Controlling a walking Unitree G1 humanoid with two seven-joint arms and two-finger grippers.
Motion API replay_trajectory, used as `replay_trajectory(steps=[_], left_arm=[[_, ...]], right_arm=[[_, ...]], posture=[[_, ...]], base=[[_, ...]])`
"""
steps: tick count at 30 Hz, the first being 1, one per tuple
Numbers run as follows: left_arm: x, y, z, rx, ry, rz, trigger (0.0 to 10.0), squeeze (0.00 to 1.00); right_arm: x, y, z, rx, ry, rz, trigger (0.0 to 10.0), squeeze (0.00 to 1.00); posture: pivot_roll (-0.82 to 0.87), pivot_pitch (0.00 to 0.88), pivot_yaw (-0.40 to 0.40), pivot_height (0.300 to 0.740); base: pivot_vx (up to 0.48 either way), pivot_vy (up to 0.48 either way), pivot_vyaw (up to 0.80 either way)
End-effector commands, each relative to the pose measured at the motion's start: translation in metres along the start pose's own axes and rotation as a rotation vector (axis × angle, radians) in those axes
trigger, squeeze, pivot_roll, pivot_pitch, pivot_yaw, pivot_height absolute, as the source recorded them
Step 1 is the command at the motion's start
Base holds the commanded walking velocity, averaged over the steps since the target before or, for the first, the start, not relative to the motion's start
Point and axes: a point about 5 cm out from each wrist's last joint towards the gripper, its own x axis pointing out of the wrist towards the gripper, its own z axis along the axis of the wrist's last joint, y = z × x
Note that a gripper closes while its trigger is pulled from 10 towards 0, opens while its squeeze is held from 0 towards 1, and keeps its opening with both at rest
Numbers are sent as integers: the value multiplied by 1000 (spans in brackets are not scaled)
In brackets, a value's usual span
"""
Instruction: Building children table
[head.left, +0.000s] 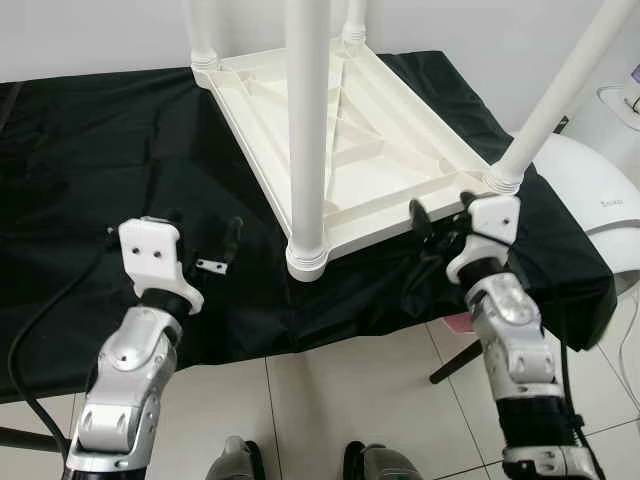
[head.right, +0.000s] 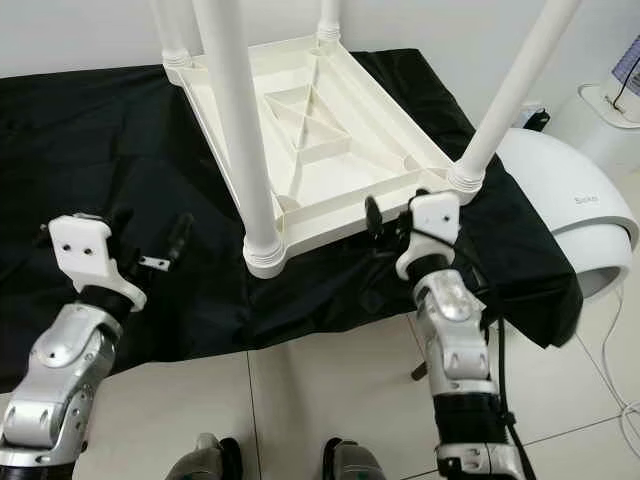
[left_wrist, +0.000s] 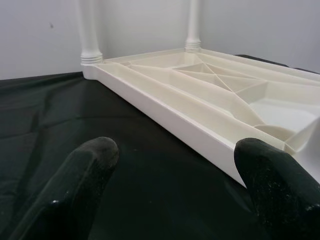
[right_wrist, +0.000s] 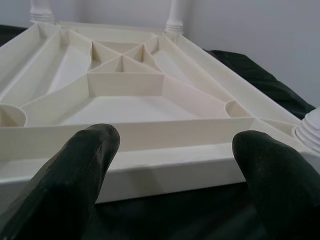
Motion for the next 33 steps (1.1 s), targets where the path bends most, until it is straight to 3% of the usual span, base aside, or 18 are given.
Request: replay_trajectory(steps=[1, 6, 9, 16, 17, 21, 33], left_arm=[[0, -3, 2, 23, 1, 9, 10000, 0], [-1, -8, 2, 19, -3, 8, 10000, 0], [-2, -15, 4, -9, -14, -37, 10000, 0], [-3, -28, 2, -30, -8, -133, 10000, 0], [-3, -36, -3, 9, 0, -220, 10000, 0], [-5, -43, -8, 73, 18, -331, 10000, 0], [-14, -37, -16, 150, 59, -413, 10000, 0]], right_arm=[[-3, 3, -6, 4, 35, -24, 10000, 0], [0, 4, 0, 3, 3, -25, 10000, 0], [0, 5, 3, -37, -15, 24, 10000, 0], [-2, 0, 2, -40, -3, 7, 10000, 0], [-2, -3, 2, -42, -2, -10, 10000, 0], [-2, -7, 5, -46, -11, -23, 10000, 0], [-5, -15, 7, -53, -18, -50, 10000, 0]], posture=[[-48, 172, -20, 740], [-45, 177, -16, 740], [-45, 180, -15, 740], [-48, 189, -14, 740], [-55, 198, -8, 740], [-59, 202, -1, 740], [-69, 206, 6, 740]], base=[[0, 0, 0], [0, 0, 0], [0, 0, 0], [0, 0, 0], [0, 0, 0], [0, 0, 0], [0, 0, 0]])
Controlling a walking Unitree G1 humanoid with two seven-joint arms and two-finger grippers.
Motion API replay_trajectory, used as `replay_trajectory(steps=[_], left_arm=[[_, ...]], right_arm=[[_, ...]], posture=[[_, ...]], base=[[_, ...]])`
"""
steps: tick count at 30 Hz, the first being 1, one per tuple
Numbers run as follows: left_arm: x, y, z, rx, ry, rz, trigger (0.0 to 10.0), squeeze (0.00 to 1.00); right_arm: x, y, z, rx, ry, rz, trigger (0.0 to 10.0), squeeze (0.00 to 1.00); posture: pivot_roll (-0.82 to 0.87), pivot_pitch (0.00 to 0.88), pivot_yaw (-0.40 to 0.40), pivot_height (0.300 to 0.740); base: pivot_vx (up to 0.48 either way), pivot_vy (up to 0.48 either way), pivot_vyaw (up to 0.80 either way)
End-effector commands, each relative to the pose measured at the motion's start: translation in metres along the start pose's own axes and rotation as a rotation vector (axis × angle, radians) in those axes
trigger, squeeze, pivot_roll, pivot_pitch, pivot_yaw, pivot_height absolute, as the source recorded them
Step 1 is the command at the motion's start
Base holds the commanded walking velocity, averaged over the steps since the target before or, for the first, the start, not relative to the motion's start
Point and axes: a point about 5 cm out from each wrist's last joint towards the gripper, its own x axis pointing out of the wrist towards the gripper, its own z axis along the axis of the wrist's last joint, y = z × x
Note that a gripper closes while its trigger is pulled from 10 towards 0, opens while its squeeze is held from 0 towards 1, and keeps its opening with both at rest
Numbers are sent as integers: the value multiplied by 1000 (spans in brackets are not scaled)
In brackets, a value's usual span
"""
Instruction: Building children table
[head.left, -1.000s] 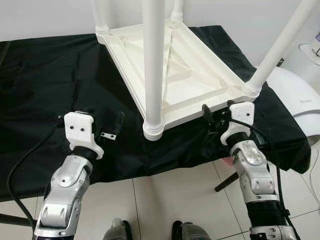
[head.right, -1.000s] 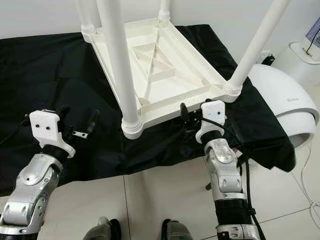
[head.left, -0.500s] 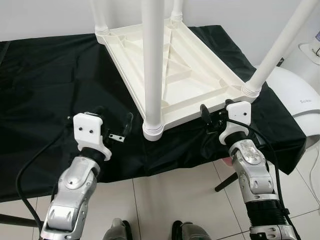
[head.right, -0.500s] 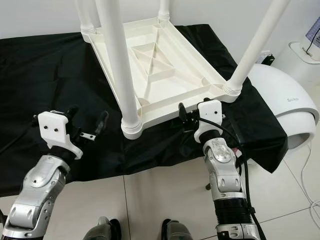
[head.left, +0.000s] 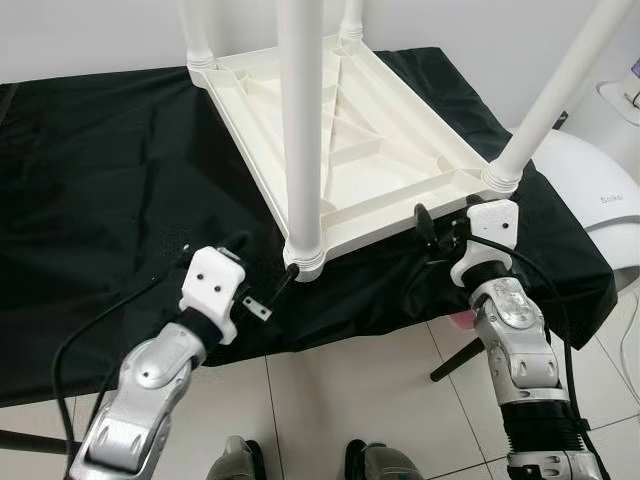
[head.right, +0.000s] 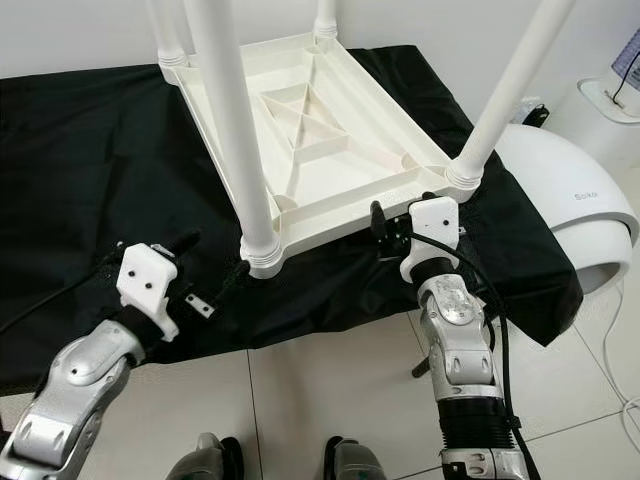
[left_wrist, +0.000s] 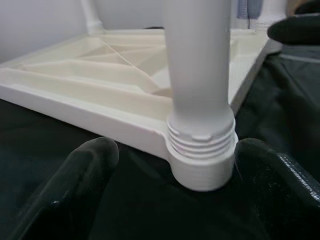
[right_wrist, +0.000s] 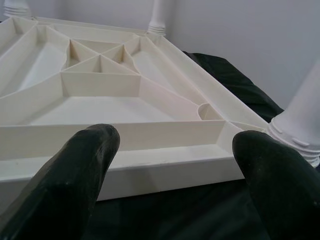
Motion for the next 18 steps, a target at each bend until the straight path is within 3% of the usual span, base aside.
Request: replay_trajectory(steps=[1, 4, 9, 18], left_arm=[[-2, -2, -5, 6, 17, -23, 10000, 0], [0, 0, -3, 6, 11, -8, 10000, 0], [16, -1, 4, -48, -44, 27, 10000, 0], [36, 0, 14, -52, -104, 25, 10000, 0]], right_arm=[[-3, -1, -1, 6, 6, -7, 10000, 0], [-3, -2, -1, 5, 5, -7, 10000, 0], [-3, -4, 1, 3, -1, -13, 10000, 0], [0, -2, 2, 8, -11, -15, 10000, 0]], posture=[[-69, 206, 6, 740], [-70, 208, 7, 740], [-81, 201, 8, 740], [-87, 178, 9, 740]], base=[[0, 0, 0], [0, 0, 0], [0, 0, 0], [0, 0, 0]])
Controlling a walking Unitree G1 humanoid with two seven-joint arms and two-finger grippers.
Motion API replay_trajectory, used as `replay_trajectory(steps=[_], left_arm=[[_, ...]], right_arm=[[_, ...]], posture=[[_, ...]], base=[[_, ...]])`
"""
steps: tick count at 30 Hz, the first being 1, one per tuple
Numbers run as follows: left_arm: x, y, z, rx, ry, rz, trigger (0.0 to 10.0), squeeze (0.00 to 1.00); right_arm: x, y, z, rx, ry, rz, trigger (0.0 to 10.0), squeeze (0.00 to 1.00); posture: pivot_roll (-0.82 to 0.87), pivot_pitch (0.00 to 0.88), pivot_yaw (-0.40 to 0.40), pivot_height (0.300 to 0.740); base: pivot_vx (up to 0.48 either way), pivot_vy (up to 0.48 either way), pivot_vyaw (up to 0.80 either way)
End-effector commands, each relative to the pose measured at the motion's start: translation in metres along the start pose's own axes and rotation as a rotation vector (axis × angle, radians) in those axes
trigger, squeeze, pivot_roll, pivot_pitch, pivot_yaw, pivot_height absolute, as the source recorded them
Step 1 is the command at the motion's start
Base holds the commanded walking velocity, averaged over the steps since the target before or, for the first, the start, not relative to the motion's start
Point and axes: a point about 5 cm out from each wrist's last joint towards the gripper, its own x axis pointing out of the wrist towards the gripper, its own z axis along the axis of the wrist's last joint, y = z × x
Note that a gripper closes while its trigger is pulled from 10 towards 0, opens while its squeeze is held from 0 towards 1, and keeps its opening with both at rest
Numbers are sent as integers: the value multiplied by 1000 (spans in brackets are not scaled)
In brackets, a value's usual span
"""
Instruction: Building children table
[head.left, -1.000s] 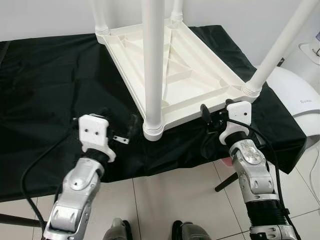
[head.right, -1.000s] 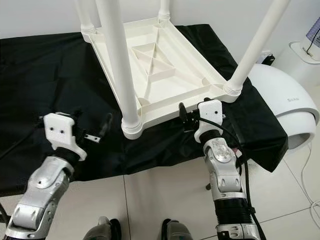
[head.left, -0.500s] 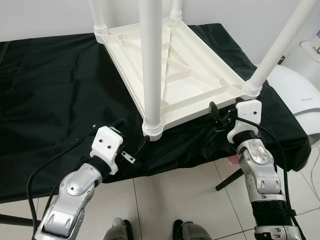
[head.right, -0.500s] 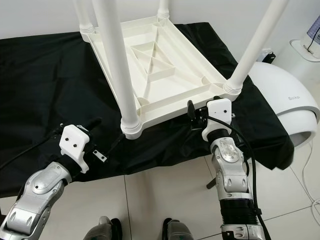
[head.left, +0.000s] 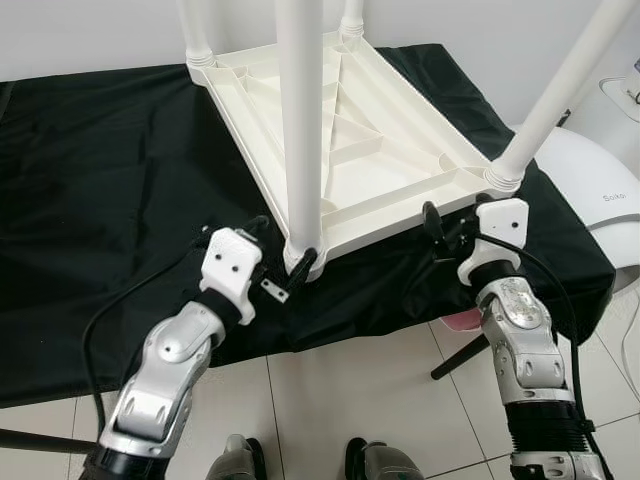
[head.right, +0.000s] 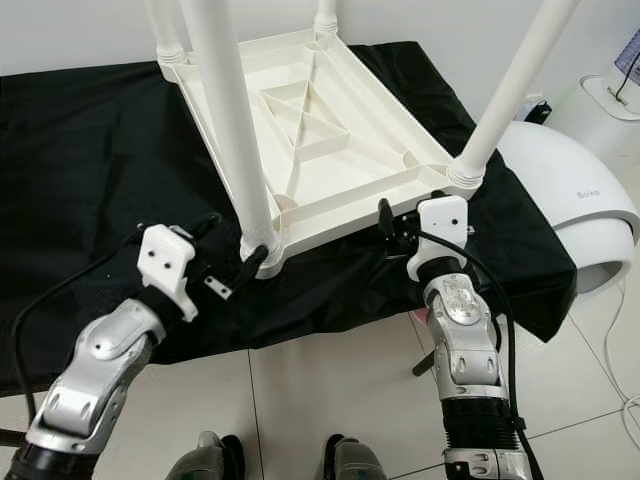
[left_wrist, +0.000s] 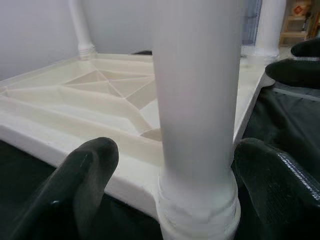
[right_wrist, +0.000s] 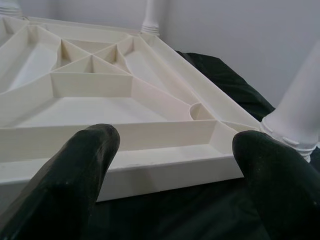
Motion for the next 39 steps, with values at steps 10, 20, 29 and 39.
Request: replay_trajectory(steps=[10, 20, 29, 39], left_arm=[[15, -3, 7, -79, -44, 90, 10000, 0], [15, 4, 4, -187, -8, 272, 10000, 0], [2, 9, -4, -188, 93, 505, 10000, 0], [-10, 26, -11, -121, 158, 611, 10000, 0]], right_arm=[[0, -1, 2, 12, -13, -16, 10000, 0], [-1, -1, 1, 11, -10, -18, 10000, 0], [-1, 1, 0, 17, -4, -9, 10000, 0], [-2, 0, 0, 17, -2, -14, 10000, 0]], posture=[[-109, 168, 16, 740], [-105, 166, 13, 740], [-84, 180, 12, 740], [-83, 192, 13, 740]], base=[[0, 0, 0], [0, 0, 0], [0, 0, 0], [0, 0, 0]])
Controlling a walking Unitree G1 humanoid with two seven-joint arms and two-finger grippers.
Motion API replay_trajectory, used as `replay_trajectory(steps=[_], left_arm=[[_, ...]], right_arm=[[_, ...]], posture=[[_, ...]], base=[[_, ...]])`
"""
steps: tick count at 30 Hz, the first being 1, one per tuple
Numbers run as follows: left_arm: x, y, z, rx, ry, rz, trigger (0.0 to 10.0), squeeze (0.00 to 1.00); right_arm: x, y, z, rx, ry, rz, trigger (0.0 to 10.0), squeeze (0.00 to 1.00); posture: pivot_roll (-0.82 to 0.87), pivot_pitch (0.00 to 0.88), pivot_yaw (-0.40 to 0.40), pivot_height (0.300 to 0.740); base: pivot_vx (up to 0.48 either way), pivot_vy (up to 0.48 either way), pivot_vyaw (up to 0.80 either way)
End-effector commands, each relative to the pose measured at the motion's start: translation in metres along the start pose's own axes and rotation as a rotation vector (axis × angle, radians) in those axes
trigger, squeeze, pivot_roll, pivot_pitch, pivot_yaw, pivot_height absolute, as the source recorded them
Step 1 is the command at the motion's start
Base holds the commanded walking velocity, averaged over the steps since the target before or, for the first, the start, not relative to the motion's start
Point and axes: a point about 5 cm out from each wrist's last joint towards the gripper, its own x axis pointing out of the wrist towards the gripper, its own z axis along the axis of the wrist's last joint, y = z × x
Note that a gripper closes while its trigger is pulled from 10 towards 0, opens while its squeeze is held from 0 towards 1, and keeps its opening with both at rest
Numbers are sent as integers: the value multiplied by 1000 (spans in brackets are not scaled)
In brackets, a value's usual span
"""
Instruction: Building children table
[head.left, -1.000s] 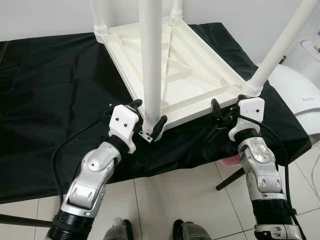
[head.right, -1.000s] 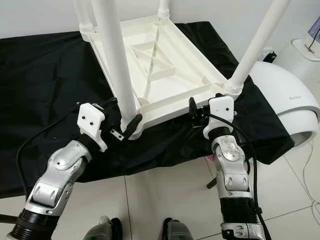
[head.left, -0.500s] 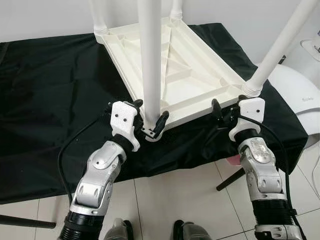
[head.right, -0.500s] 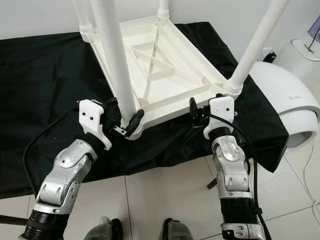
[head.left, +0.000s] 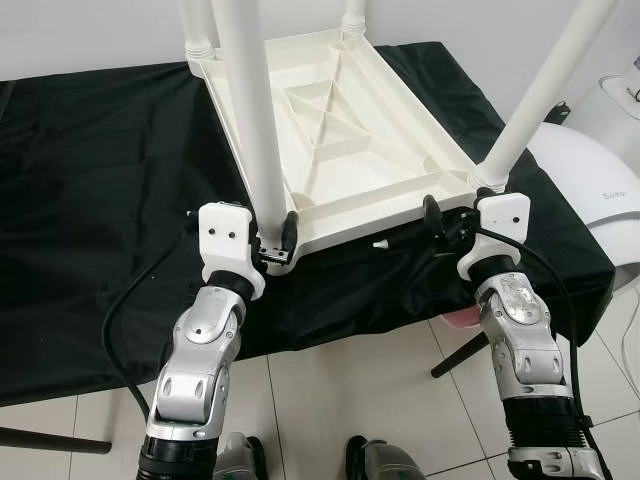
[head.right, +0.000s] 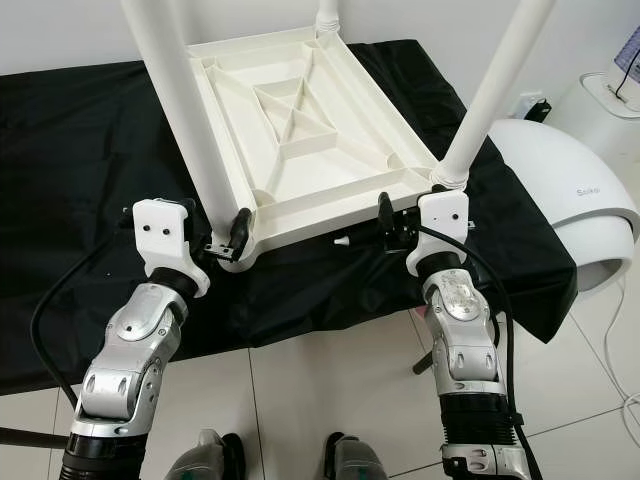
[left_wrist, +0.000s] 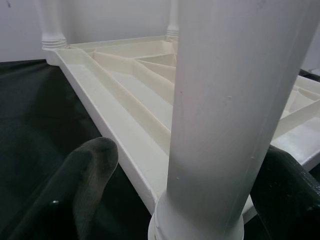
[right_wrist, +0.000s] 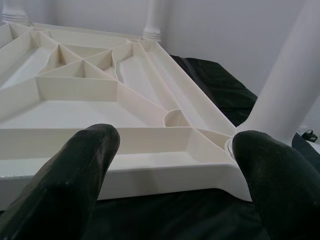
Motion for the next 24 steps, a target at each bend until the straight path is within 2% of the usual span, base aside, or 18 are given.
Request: replay_trajectory(steps=[1, 3, 4, 7, 11, 16, 19, 21, 24], left_arm=[[-5, 20, -8, 31, 51, 200, 10000, 0], [-8, 30, -10, 58, 65, 248, 10000, 0], [-8, 30, -10, 58, 65, 248, 10000, 0], [-12, 52, -11, 105, 81, 307, 10000, 0], [-13, 63, -9, 133, 78, 336, 10000, 0], [-12, 61, -7, 131, 72, 332, 10000, 0], [-10, 52, -7, 115, 67, 290, 10000, 0], [-11, 41, -9, 77, 70, 209, 10000, 0], [-12, 37, -11, 59, 76, 177, 10000, 0]], right_arm=[[-4, -2, -2, 11, 9, -9, 10000, 0], [-4, -3, -3, 10, 10, -11, 10000, 0], [-4, -3, -3, 10, 10, -11, 10000, 0], [-4, -3, -3, 14, 12, -14, 10000, 0], [-4, -2, -3, 18, 12, -8, 10000, 0], [-4, -1, -3, 20, 12, -7, 10000, 0], [-4, -1, -3, 22, 11, -4, 10000, 0], [-4, -1, -3, 22, 11, -2, 10000, 0], [-5, -1, -3, 21, 11, -2, 10000, 0]], posture=[[-83, 192, 13, 740], [-80, 196, 14, 740], [-80, 196, 14, 740], [-71, 201, 13, 740], [-68, 201, 14, 740], [-68, 201, 14, 740], [-68, 201, 14, 740], [-68, 201, 14, 740], [-77, 199, 13, 740]], base=[[0, 0, 0], [0, 0, 0], [0, 0, 0], [0, 0, 0], [0, 0, 0], [0, 0, 0], [0, 0, 0], [0, 0, 0], [0, 0, 0]])
